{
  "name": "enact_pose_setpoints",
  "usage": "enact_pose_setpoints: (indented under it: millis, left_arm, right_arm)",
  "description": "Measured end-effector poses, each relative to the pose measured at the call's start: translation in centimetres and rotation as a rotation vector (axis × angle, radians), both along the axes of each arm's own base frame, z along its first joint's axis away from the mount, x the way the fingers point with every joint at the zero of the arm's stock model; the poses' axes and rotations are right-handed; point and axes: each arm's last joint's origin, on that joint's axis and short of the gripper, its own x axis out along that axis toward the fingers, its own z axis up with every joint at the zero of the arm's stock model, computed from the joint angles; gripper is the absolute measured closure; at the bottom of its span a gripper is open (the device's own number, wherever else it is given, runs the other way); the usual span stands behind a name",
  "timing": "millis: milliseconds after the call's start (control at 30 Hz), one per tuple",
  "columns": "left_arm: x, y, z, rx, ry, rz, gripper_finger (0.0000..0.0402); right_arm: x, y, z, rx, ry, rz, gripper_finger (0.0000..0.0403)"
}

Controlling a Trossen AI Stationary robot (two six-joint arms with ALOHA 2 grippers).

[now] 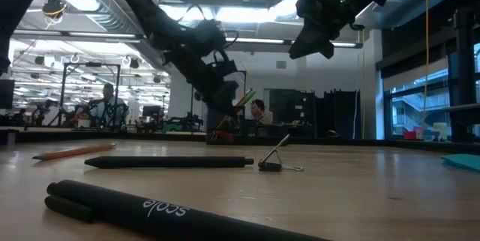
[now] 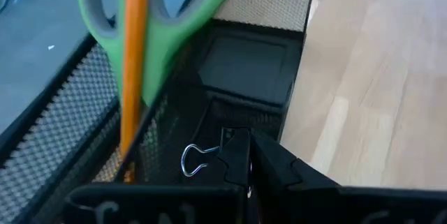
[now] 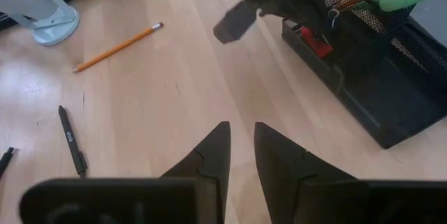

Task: Pick and place office supplies into organizer
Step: Put the left black binder clip into the desk organizer

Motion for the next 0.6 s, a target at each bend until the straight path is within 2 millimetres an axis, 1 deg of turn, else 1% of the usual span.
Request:
enact_pose_setpoints:
  millis: [167, 400, 600]
  left_arm:
    - [0.2, 0.1, -1.0, -0.002, 0.024, 0.012, 0.0399]
    - [0.2, 0.2, -1.3, -0.002, 0.032, 0.009, 0.0397]
    - [0.2, 0.2, -1.3, 0.011, 0.041, 0.006, 0.0368]
  right_arm:
    - [0.0, 0.0, 0.0, -0.01, 0.002, 0.008, 0.0334]
    - [0.0, 0.0, 0.0, -0.017, 0.003, 0.014, 0.0334]
    - [0.0, 0.0, 0.0, -0.017, 0.003, 0.014, 0.0334]
